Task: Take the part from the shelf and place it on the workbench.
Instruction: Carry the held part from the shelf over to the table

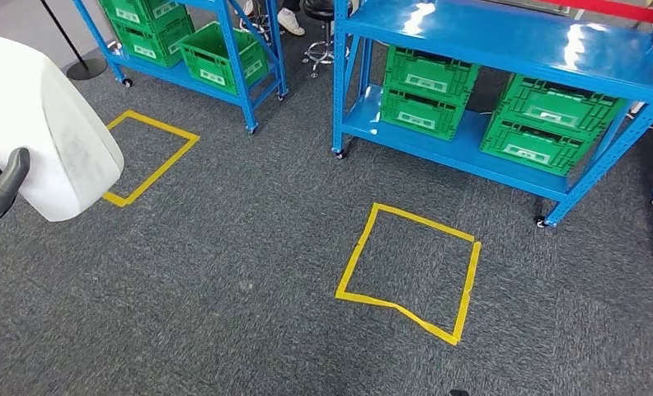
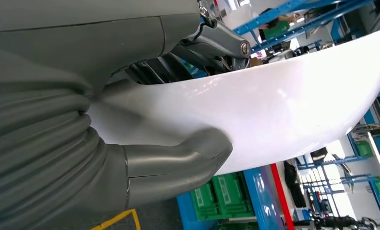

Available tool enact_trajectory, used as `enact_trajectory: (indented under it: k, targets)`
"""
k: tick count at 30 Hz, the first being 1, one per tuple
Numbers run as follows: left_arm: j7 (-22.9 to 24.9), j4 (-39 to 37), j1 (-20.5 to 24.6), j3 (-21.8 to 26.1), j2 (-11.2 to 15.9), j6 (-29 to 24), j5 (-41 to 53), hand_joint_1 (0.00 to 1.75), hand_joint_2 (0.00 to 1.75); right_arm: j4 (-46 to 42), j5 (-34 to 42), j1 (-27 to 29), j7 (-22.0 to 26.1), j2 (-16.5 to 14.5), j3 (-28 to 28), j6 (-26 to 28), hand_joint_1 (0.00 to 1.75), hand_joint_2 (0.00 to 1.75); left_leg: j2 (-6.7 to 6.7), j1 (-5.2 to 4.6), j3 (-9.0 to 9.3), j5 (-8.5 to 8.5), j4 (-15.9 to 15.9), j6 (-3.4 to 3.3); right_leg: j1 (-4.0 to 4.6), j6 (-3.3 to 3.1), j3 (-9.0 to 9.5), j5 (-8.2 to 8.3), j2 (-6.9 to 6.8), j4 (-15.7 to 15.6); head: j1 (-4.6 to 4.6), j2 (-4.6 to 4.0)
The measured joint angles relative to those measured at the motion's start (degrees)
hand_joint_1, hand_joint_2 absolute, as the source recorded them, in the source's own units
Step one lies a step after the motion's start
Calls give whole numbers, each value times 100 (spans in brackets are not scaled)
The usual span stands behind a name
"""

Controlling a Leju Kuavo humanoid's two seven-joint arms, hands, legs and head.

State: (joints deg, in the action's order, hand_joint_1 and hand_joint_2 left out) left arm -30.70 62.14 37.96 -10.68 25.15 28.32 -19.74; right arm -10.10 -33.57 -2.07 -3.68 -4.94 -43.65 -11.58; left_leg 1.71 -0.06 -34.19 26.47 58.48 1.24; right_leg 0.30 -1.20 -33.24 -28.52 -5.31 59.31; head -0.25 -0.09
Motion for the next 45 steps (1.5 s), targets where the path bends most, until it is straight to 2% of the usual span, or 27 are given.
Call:
enact_trajectory:
  k: [1, 3, 5, 7, 8, 9, 11, 13, 15, 16, 18, 20, 21, 23, 25, 27, 29, 31, 33, 35, 36, 37, 38, 39, 42, 44, 45]
  targets:
    - [-1, 11, -13, 5, 24, -5, 0, 175, 175, 0, -7, -3, -2, 0, 0, 0, 0, 175, -46, 17, -4, -17, -13, -28, -4, 32, 0, -25, 40, 24, 1, 0]
    - [-5, 51, -39, 17, 58, -17, -4, 175, 175, 1, -25, -6, -11, -2, 1, -5, 0, 175, -129, 55, -7, -53, -41, -95, -20, 96, -120, -225, 264, 316, 4, 0]
    - [-7, 93, -90, 23, 65, -27, -13, 175, 175, 2, -39, 3, -34, -3, 2, -13, 0, 175, -220, 63, -32, -68, -39, -129, -43, 134, -446, -585, 465, 1017, 5, 1]
    - [-1, 122, -174, 31, 65, -27, -25, 175, 175, 2, -38, 13, -65, -2, 2, -13, 0, 175, -331, 64, -55, -73, -22, -134, -53, 152, -714, -749, 496, 1562, 5, 1]
    - [7, 134, -208, 37, 64, -21, -28, 175, 175, 2, -30, 15, -75, -2, 2, -8, 0, 175, -388, 67, -64, -73, -8, -131, -61, 155, -710, -671, 501, 1543, 5, 1]
    - [15, 144, -231, 43, 63, -13, -28, 175, 175, 2, -20, 14, -80, -2, 2, 1, 0, 175, -445, 74, -70, -72, 9, -122, -74, 156, -595, -500, 523, 1304, 5, 1]
    - [25, 152, -228, 48, 58, 13, -11, 175, 175, 1, -3, 9, -76, -3, 2, 20, 0, 175, -562, 85, -90, -61, 57, -73, -103, 149, -220, -168, 690, 546, 5, 1]
    - [23, 143, -185, 48, 55, 39, 10, 175, 175, 1, 1, 5, -68, -4, 2, 29, 0, 175, -675, 87, -126, -65, 85, 10, -109, 114, -25, -66, 816, 134, 4, 1]
    - [20, 130, -149, 48, 66, 53, 19, 175, 175, 1, 2, 0, -65, -5, 2, 30, 0, 175, -773, 96, -149, -102, 56, 100, -89, 38, -23, -57, 752, 101, 4, 1]
    - [19, 125, -140, 49, 77, 56, 20, 175, 175, 1, 2, -5, -67, -8, 2, 31, 0, 175, -758, 102, -165, -107, 55, 133, -88, -7, -19, -37, 698, 82, 5, 1]
    - [17, 109, -96, 54, 101, 56, 20, 175, 175, 1, 2, -8, -67, -13, 1, 33, 0, 175, -561, 94, -286, 36, 276, 180, -100, -90, -11, 0, 596, 41, -13, 1]
    - [17, 90, -50, 55, 101, 56, 21, 175, 175, 0, 0, 2, -69, -15, -1, 38, 0, 175, -315, 85, -571, 379, 906, 208, -93, -131, -13, 3, 495, 31, -30, 1]
    - [17, 78, -48, 54, 97, 56, 22, 175, 175, 0, -2, 7, -71, -15, -1, 41, 0, 175, -264, 88, -730, 532, 1268, 221, -86, -141, -15, 0, 439, 32, -30, 1]
    - [19, 51, -65, 52, 92, 56, 27, 175, 175, 0, -4, 10, -70, -16, -2, 38, 0, 175, -221, 91, -847, 581, 1577, 225, -76, -147, -16, -7, 329, 34, -31, 1]
    - [18, 37, -66, 52, 91, 55, 36, 175, 175, 0, -4, 4, -66, -17, -2, 32, 0, 175, -145, 85, -531, 267, 1032, 197, -70, -138, 0, -18, 224, 36, -31, 1]
    - [17, 35, -48, 52, 88, 54, 39, 175, 175, 0, -4, 0, -64, -17, -2, 28, 0, 175, 62, 43, -128, 39, 292, 133, -46, -104, 23, -41, 133, 38, -28, 1]
    - [17, 34, -34, 52, 84, 54, 39, 175, 175, 0, -4, -2, -64, -17, -2, 28, 0, 175, 136, 1, -5, 15, 34, 68, -21, -55, 37, -53, 48, 33, -25, 1]
    - [17, 33, -31, 52, 81, 54, 39, 175, 175, 0, -4, -6, -64, -17, -2, 28, 0, 175, 18, 11, -16, -20, 15, 6, -18, 6, 49, -65, -19, 24, -24, 1]
    - [16, 33, -14, 54, 78, 54, 39, 175, 175, 0, -4, -11, -63, -16, -2, 27, 0, 175, -76, 45, -11, -59, -28, -67, -31, 71, -19, -201, 137, 200, -17, 1]
    - [16, 32, 5, 50, 56, 54, 39, 175, 175, 1, -4, -6, -62, -17, -1, 26, 0, 175, -169, 61, -19, -84, -46, -115, -51, 108, -306, -528, 402, 818, -5, 1]
    - [17, 31, 6, 46, 40, 54, 40, 175, 175, 2, -4, 0, -63, -18, -1, 25, 0, 175, -222, 61, -32, -89, -41, -128, -56, 116, -504, -689, 471, 1214, 1, 1]
    - [17, 26, 4, 43, 24, 54, 40, 175, 175, 2, -3, 8, -63, -18, -1, 26, 0, 175, -282, 61, -43, -89, -32, -130, -61, 123, -666, -771, 500, 1515, 1, 1]
    - [17, 19, 3, 40, 13, 55, 43, 175, 175, 2, -2, 13, -61, -18, -2, 26, 0, 175, -343, 63, -50, -89, -22, -129, -66, 127, -745, -747, 511, 1632, 2, 1]
    - [17, 11, 3, 38, 2, 55, 48, 175, 175, 2, -1, 16, -55, -18, -2, 26, 0, 175, -405, 67, -54, -88, -10, -125, -74, 128, -713, -612, 520, 1520, 2, 1]
    - [16, -8, 35, 32, -32, 56, 71, 175, 175, 1, 4, 12, -38, -17, -2, 26, 0, 175, -580, 79, -75, -69, 47, -65, -115, 116, -243, -86, 720, 447, 0, 1]
    - [10, -31, 76, 25, -55, 57, 85, 175, 175, 2, 3, 11, -36, -17, -2, 26, 0, 175, -681, 79, -112, -73, 65, 18, -115, 94, -101, -17, 808, 115, -2, 1]
    - [6, -47, 91, 22, -60, 57, 95, 175, 175, 2, 2, 8, -34, -17, -2, 26, 0, 175, -731, 82, -125, -87, 54, 67, -100, 71, -94, -12, 766, 105, -3, 1]
